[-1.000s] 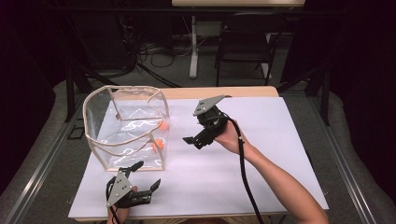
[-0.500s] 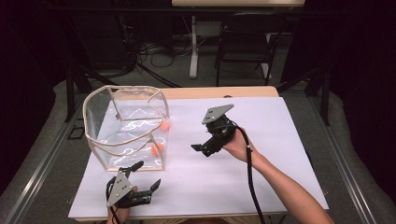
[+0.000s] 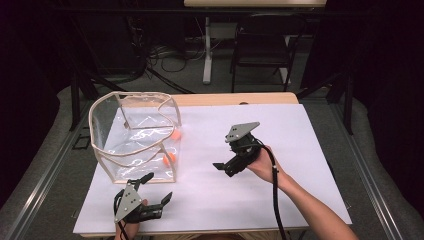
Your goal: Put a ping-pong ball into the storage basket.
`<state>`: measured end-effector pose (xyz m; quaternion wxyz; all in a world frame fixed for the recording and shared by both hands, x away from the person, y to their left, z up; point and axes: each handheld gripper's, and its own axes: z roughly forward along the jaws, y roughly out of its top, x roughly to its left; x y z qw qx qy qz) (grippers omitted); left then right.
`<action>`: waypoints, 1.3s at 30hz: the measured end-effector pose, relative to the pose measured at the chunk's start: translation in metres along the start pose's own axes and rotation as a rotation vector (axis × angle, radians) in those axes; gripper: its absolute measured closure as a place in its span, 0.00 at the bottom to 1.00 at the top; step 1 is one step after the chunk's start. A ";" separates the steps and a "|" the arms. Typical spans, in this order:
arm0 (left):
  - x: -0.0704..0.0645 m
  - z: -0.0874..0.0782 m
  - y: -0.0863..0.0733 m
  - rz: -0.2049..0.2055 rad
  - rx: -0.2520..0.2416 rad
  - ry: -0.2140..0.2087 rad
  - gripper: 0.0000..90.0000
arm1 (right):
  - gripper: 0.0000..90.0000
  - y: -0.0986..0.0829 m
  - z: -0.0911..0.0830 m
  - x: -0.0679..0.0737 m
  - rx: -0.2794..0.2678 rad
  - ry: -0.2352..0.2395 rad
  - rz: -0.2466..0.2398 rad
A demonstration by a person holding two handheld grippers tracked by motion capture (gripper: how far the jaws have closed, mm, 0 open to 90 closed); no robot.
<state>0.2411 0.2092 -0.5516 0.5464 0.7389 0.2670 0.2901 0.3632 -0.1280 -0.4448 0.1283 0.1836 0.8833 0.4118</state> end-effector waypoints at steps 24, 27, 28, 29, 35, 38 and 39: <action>-0.001 0.001 0.000 0.003 0.002 -0.002 0.18 | 0.00 -0.041 -0.017 0.012 0.017 -0.026 0.030; -0.001 0.001 0.000 0.001 0.001 -0.002 0.18 | 0.00 -0.051 -0.021 0.014 0.025 -0.041 0.036; -0.001 0.001 0.000 0.001 0.001 -0.002 0.18 | 0.00 -0.052 -0.022 0.014 0.023 -0.042 0.039; -0.001 0.001 0.000 0.001 0.002 -0.003 0.18 | 0.00 -0.055 -0.024 0.014 0.025 -0.045 0.044; -0.001 0.001 0.000 0.000 0.002 -0.002 0.18 | 0.00 -0.070 -0.030 0.013 0.020 -0.058 0.073; -0.001 0.001 0.000 0.000 0.002 -0.004 0.18 | 0.00 -0.079 -0.031 0.013 0.020 -0.058 0.082; -0.001 0.002 0.000 0.000 0.004 -0.003 0.18 | 0.00 -0.082 -0.031 0.012 0.017 -0.057 0.089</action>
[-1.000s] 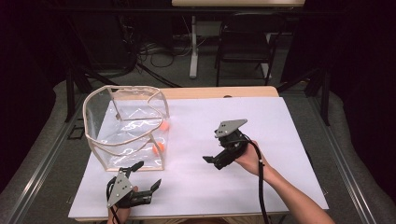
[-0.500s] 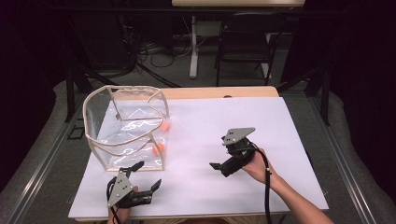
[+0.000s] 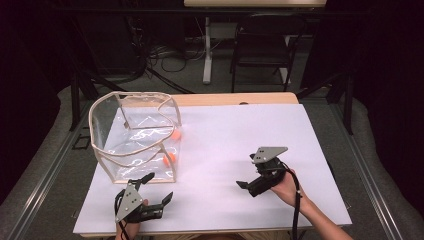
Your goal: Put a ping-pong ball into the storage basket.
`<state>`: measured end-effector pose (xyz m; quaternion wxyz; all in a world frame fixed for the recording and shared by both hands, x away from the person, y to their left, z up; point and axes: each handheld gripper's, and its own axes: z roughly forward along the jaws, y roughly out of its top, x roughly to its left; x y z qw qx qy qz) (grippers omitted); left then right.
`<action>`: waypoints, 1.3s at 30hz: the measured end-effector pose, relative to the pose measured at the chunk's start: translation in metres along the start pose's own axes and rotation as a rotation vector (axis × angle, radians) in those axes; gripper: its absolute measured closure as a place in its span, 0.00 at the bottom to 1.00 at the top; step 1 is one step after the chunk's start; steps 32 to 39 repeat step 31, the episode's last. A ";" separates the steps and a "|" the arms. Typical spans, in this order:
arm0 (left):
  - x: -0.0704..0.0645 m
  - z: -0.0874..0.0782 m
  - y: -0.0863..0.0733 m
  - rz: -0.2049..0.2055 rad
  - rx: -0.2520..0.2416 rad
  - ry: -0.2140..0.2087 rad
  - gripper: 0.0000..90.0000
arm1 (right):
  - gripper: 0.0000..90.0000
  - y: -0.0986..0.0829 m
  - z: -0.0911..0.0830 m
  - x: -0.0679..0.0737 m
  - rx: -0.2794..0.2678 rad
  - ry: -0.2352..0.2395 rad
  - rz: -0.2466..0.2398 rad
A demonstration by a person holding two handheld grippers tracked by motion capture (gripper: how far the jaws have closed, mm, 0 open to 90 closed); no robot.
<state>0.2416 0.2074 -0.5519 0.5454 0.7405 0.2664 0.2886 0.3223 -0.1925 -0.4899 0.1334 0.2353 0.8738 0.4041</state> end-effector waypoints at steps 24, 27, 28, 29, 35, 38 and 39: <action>0.000 0.001 0.000 0.000 0.003 -0.001 0.18 | 0.00 -0.045 -0.014 -0.002 -0.035 -0.041 0.069; 0.000 0.001 0.000 -0.001 0.002 -0.002 0.18 | 0.00 -0.047 -0.015 -0.003 -0.032 -0.046 0.074; 0.000 0.001 0.000 0.001 0.004 -0.002 0.18 | 0.00 -0.047 -0.015 -0.003 -0.032 -0.046 0.074; 0.000 0.001 0.000 0.000 0.005 -0.002 0.18 | 0.00 -0.050 -0.015 -0.003 -0.032 -0.046 0.080; 0.000 0.001 0.000 0.000 0.006 -0.002 0.18 | 0.00 -0.051 -0.015 -0.002 -0.033 -0.049 0.080; 0.000 0.001 0.000 0.000 0.006 -0.002 0.18 | 0.00 -0.051 -0.015 -0.002 -0.033 -0.049 0.080; 0.000 0.001 0.000 0.000 0.006 -0.002 0.18 | 0.00 -0.051 -0.015 -0.002 -0.033 -0.049 0.080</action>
